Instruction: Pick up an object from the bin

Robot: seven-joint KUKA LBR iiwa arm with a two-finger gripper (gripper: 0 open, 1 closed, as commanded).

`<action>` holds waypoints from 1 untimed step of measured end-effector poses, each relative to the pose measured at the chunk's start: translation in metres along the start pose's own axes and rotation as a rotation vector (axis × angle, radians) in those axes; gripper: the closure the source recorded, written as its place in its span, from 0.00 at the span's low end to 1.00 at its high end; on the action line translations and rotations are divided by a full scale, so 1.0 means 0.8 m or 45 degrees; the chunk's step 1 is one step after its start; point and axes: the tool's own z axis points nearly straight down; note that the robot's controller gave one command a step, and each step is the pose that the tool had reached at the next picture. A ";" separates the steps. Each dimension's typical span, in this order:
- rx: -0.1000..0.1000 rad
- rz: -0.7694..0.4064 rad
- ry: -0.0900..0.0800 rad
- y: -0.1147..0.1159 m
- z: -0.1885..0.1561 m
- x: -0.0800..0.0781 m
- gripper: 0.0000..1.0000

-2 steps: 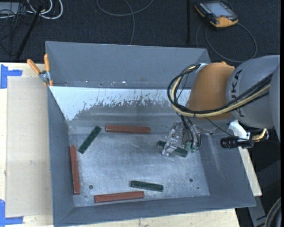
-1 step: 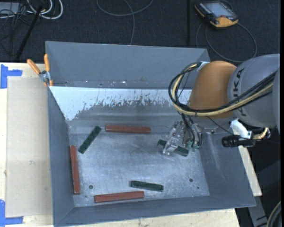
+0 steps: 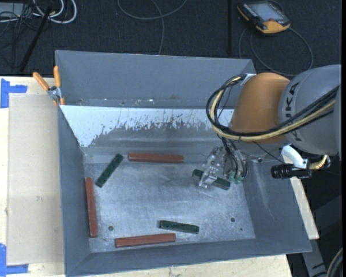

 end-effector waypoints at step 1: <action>0.001 -0.001 0.003 0.000 -0.006 0.001 1.00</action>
Offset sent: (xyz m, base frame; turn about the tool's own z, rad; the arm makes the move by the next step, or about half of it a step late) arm 0.0001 0.0001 0.0385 0.0000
